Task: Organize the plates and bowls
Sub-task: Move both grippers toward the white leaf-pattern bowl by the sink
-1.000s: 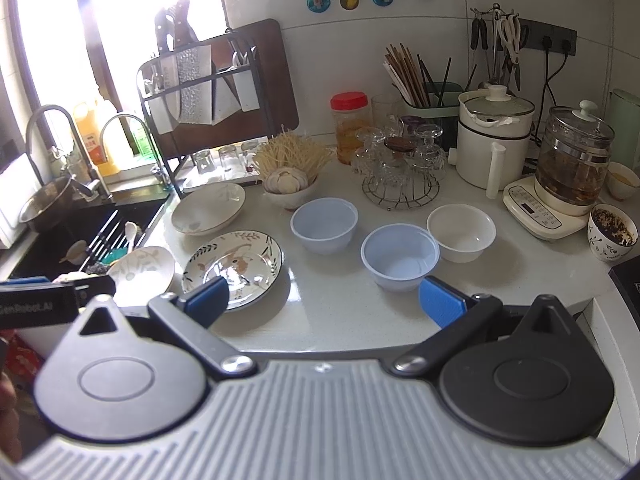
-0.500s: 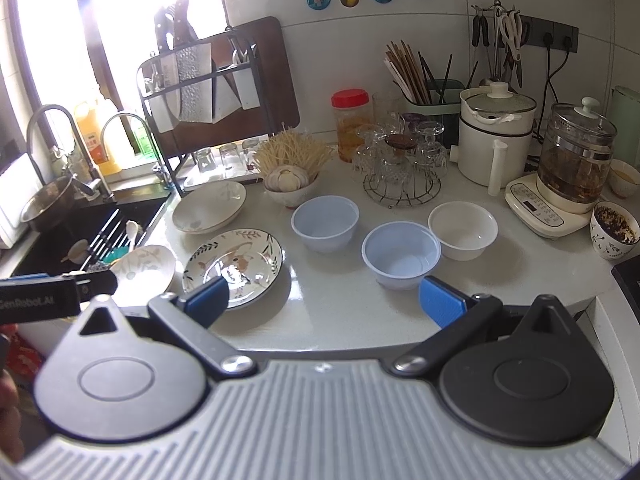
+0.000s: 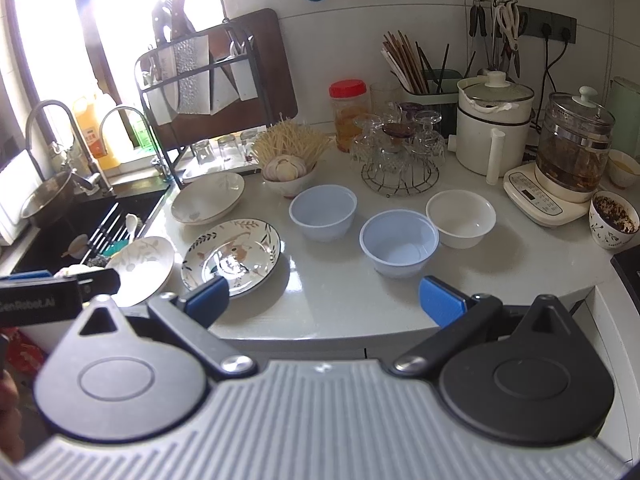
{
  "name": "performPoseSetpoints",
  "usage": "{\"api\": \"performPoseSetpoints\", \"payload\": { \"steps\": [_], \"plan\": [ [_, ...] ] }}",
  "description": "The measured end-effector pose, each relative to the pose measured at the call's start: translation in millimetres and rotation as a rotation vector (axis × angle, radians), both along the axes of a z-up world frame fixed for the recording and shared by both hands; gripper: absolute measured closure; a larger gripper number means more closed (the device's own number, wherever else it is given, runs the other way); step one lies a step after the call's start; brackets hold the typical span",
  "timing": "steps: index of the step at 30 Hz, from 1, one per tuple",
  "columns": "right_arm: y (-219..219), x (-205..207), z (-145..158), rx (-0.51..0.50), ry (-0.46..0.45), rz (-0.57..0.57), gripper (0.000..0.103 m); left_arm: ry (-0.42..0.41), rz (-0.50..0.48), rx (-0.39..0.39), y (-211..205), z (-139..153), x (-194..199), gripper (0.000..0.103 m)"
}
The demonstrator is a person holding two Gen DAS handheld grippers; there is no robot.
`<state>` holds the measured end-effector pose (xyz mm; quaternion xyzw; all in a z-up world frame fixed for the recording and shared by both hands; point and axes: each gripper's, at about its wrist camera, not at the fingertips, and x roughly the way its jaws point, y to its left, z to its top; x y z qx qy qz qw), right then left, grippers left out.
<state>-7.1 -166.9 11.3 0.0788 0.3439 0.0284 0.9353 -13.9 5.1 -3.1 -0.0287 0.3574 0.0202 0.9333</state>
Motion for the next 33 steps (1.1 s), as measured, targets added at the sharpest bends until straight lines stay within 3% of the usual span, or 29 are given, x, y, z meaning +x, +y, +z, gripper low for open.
{"api": "performPoseSetpoints", "payload": {
  "steps": [33],
  "plan": [
    [5.8,14.5,-5.2,0.01,0.023,0.022,0.0,0.032,0.004,-0.026,8.9,-8.3,8.8,0.0]
  ]
}}
